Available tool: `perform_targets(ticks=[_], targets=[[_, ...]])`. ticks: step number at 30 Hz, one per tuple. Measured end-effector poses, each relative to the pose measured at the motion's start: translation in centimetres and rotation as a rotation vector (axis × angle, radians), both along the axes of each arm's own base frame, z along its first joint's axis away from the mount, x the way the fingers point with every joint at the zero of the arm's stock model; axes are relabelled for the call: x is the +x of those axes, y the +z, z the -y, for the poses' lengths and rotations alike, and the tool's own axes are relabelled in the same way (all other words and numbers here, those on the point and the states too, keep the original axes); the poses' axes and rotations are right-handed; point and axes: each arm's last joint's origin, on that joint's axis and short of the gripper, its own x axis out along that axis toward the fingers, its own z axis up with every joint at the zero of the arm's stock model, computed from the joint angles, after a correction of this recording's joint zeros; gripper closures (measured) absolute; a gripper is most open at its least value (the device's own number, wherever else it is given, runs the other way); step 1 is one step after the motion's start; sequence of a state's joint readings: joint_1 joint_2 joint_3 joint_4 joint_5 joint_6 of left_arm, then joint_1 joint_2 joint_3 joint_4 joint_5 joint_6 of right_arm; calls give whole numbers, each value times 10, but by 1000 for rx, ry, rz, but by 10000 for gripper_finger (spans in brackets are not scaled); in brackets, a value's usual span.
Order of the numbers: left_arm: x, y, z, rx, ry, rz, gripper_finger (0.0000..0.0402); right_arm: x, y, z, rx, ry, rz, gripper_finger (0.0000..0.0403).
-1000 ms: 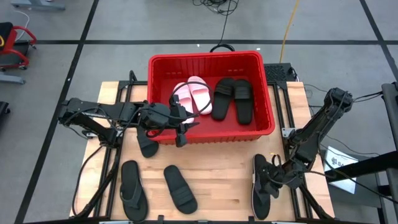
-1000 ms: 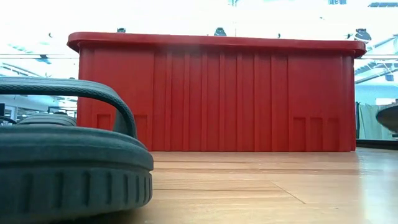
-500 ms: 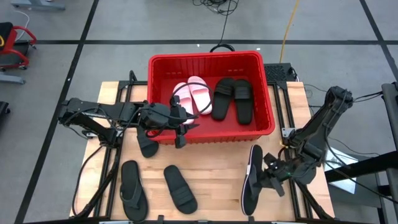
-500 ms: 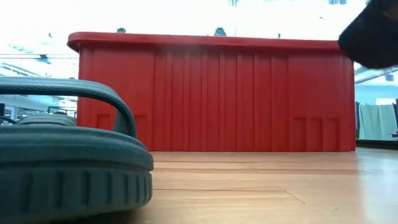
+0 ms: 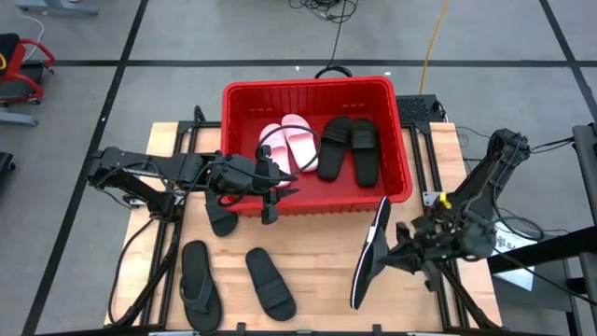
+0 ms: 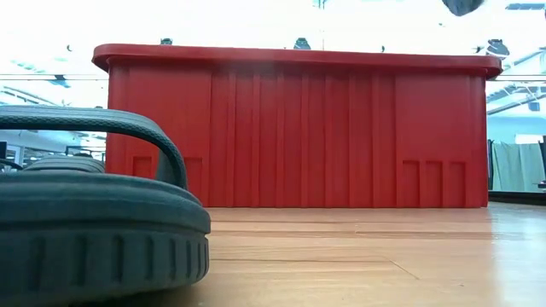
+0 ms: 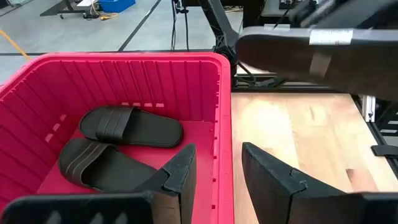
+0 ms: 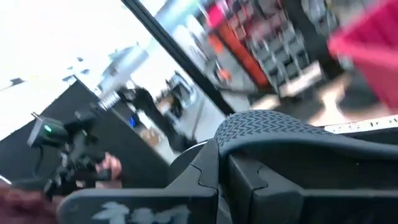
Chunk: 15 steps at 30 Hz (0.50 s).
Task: Pick and place slides into bin
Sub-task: Put the black slipper into the red bin
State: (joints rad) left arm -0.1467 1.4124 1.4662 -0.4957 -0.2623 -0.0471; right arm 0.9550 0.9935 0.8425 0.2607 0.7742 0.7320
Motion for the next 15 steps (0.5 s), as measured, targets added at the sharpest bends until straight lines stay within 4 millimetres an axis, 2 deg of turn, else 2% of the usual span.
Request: perform_targets(ticks=[5, 11, 15], targets=[[0, 1, 5, 32, -31, 6, 275, -1, 16, 6, -153, -147, 125, 403], [2, 11, 15, 86, -75, 109, 275, 0, 30, 26, -310, -417, 143, 403], [3, 18, 20, 128, -56, 176, 275, 4, 38, 38, -412, -531, 157, 403]])
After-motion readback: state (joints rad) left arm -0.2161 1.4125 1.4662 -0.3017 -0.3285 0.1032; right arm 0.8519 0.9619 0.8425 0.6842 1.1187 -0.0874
